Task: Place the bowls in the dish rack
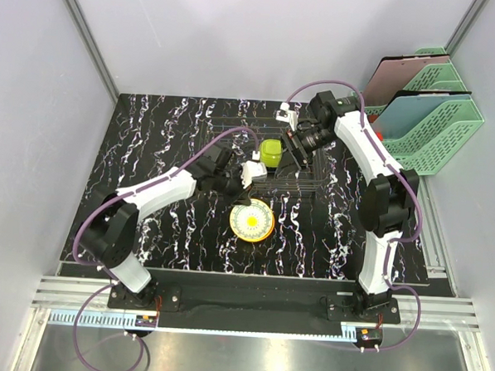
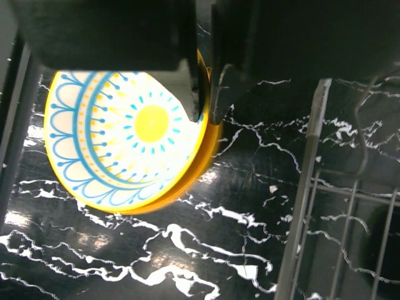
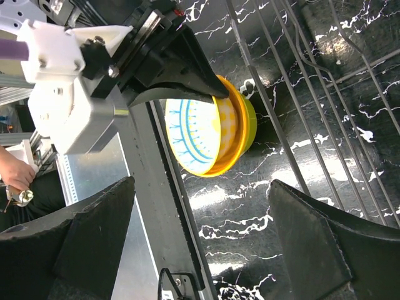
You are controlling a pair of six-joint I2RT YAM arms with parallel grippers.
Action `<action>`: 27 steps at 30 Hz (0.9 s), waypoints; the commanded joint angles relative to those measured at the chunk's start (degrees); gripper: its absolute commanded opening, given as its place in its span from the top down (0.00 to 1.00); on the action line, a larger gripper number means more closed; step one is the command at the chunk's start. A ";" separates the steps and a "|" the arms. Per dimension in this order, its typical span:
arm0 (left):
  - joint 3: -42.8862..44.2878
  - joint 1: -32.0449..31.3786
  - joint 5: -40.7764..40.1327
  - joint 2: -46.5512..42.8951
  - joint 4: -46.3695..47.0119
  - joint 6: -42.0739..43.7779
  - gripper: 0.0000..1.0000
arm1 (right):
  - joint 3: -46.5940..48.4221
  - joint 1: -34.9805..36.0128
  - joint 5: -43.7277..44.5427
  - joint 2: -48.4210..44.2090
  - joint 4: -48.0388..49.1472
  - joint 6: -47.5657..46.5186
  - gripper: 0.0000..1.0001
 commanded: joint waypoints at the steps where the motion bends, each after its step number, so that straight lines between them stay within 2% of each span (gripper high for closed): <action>1: 2.24 -0.28 -1.17 0.96 -2.60 2.72 1.00 | 2.19 -0.39 0.91 -2.18 -16.18 0.79 0.04; 9: 3.65 -0.28 -0.99 -0.97 -3.92 2.03 1.00 | 3.60 -0.40 1.17 -2.36 -16.26 1.49 0.04; 15: 6.10 -0.19 -0.82 -6.59 -3.83 -1.22 1.00 | 3.69 -0.40 -0.05 -2.54 -16.26 1.49 0.02; 22: 8.30 -0.10 3.75 -17.13 -3.22 -1.84 1.00 | 1.76 -0.40 -9.09 -2.80 -16.35 0.52 0.00; 27: 8.57 -0.19 5.77 -19.25 -3.48 -1.75 1.00 | -1.06 -0.31 -16.22 -2.01 -16.44 0.08 0.00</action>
